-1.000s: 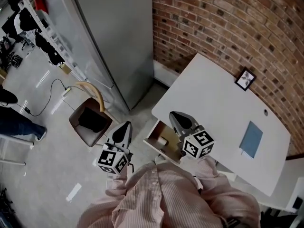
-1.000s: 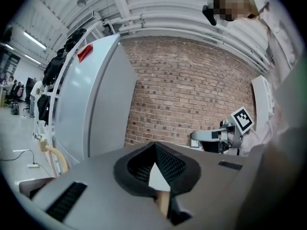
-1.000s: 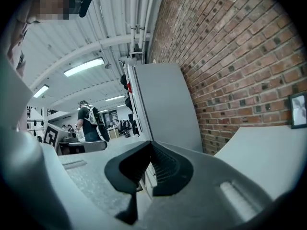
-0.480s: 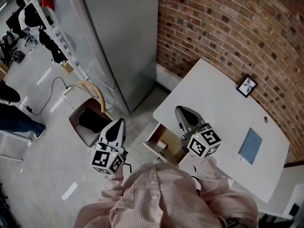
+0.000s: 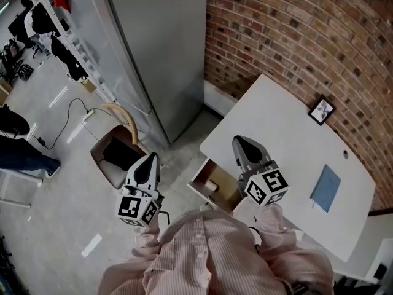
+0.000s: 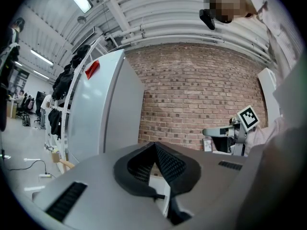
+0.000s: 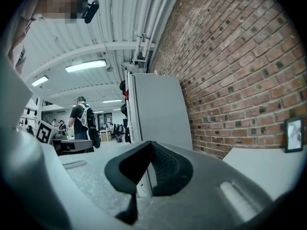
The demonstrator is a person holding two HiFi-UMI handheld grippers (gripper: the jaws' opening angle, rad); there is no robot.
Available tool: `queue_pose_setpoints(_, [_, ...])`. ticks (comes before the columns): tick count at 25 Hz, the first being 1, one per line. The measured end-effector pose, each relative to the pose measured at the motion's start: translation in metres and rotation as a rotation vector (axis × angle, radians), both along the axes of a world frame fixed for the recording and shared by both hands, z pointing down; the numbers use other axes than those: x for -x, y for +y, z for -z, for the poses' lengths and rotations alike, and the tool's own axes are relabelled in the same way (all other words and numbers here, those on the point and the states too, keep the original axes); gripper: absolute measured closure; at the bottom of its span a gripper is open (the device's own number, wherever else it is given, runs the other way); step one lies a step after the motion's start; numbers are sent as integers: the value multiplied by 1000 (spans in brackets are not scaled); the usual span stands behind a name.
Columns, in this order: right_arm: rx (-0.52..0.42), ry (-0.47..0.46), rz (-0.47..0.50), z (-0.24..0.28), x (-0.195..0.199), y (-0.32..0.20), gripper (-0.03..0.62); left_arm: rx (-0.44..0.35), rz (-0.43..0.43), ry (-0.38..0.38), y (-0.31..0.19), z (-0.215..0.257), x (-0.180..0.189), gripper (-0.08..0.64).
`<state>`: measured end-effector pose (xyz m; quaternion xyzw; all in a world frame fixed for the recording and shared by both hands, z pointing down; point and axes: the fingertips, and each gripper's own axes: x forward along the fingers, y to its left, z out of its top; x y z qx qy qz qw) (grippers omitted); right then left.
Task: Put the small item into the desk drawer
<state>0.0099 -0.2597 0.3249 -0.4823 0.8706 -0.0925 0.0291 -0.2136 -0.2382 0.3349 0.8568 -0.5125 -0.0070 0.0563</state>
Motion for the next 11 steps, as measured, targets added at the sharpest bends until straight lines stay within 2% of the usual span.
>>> queue_pose_setpoints(11, [-3,4,-34,-1,-2,-3,586,12,11,-2,-1,-1,8,558])
